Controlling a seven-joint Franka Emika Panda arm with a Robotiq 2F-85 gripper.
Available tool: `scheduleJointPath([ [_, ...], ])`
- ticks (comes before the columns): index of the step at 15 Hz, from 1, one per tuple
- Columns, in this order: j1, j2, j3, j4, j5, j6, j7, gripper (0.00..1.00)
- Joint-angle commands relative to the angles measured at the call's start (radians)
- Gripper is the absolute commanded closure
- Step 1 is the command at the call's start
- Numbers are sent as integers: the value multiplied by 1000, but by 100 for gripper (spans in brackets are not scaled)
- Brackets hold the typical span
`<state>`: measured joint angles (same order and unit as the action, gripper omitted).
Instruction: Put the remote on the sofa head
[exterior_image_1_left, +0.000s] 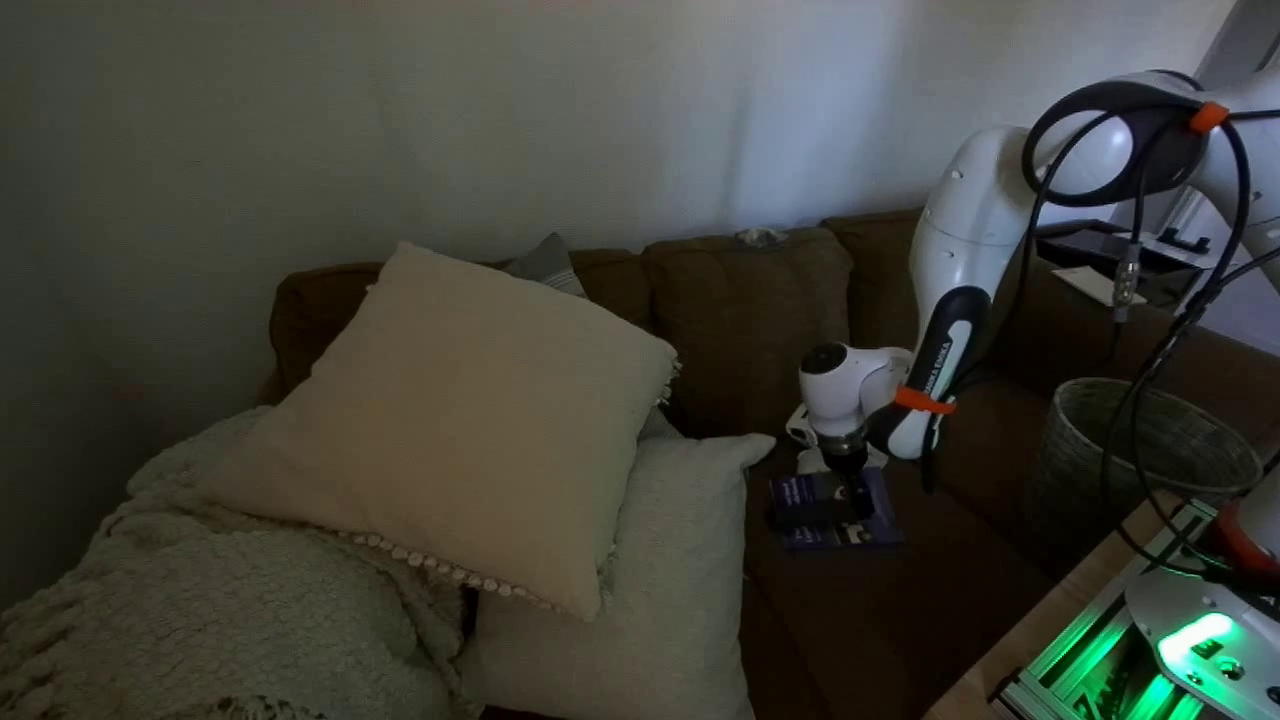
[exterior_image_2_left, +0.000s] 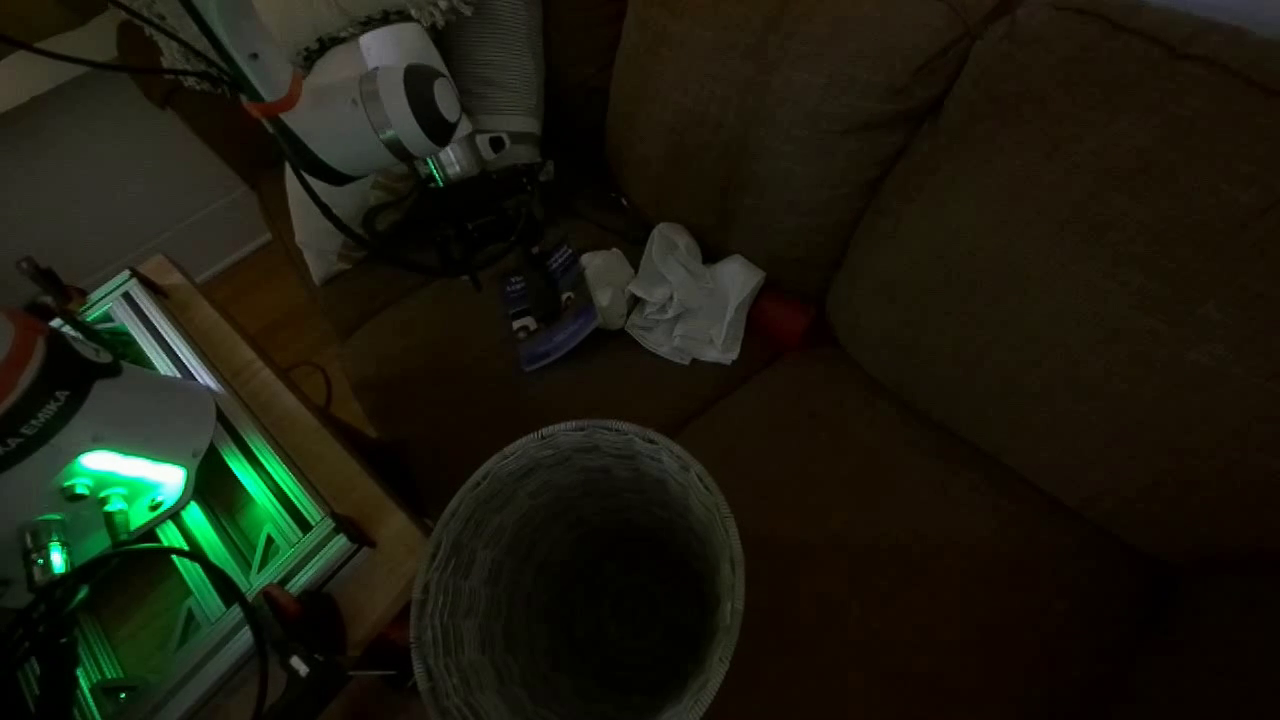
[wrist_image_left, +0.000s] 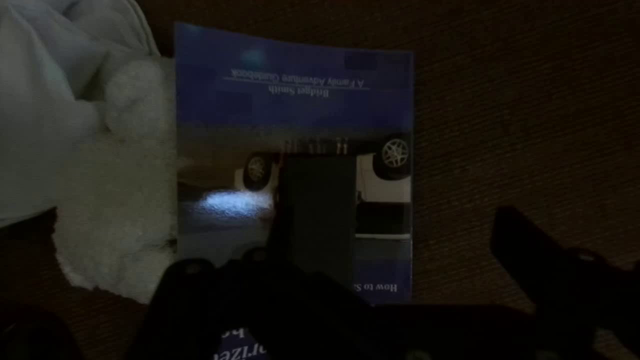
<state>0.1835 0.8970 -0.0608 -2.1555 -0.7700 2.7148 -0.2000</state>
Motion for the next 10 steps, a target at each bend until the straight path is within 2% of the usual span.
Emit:
scheduleJointPath([
  [1,131,138,-114,83,-118,122,175,0],
  [3,225,199,-185,127,-152,171,287,0],
  [6,332,268,-256,182,-155,192,409,0],
  [10,347,352,-237,259,-132,153,460,2],
])
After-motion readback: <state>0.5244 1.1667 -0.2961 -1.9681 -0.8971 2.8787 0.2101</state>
